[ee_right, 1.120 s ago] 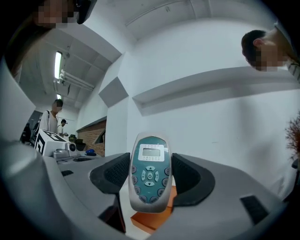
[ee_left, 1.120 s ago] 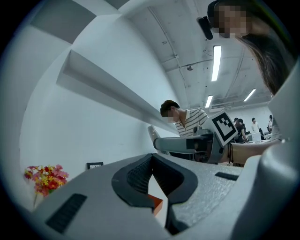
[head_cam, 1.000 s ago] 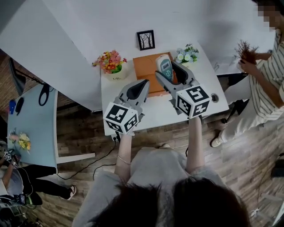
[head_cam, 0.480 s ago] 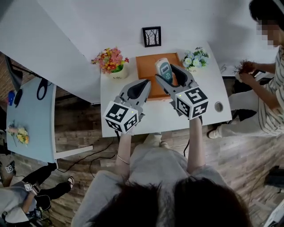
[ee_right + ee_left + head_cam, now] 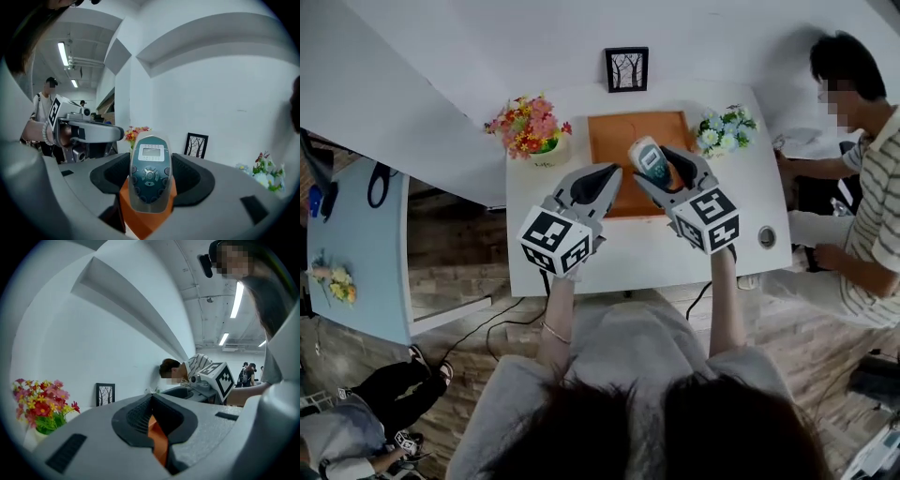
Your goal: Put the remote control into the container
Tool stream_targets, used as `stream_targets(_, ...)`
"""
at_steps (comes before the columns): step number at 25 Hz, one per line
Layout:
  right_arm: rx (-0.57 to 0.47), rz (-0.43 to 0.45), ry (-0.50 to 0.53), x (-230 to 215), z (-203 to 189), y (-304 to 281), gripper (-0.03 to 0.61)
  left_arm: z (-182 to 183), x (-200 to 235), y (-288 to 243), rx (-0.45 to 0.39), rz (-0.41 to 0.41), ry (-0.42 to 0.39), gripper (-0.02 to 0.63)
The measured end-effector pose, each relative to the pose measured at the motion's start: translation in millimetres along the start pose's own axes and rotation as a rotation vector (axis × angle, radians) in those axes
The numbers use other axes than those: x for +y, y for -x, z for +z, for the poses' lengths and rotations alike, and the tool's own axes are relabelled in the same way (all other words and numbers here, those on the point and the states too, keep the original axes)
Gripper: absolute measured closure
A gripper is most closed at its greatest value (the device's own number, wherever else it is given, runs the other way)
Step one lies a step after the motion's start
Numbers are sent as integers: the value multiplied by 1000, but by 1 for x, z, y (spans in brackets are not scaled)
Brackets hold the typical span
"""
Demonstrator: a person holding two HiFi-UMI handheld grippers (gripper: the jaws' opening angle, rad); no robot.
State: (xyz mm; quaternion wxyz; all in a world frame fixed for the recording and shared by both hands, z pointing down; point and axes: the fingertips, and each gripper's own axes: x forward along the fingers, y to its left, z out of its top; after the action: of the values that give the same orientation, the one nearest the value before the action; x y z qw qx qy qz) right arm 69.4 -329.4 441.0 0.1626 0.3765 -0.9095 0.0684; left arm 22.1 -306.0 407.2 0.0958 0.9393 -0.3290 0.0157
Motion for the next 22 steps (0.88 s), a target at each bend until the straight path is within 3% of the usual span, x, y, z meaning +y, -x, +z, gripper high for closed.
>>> stream_targets(5, 73, 50, -6, -7, -20, -13, 302, -19, 9, -7, 37, 22, 48, 611)
stream_targets(14, 249, 241, 60, 1, -58, -37, 301, -47, 24, -14, 65, 105, 149, 611)
stream_targets(22, 347, 350, 81, 12, -91, -51, 302, -64, 25, -14, 69, 151, 185, 611)
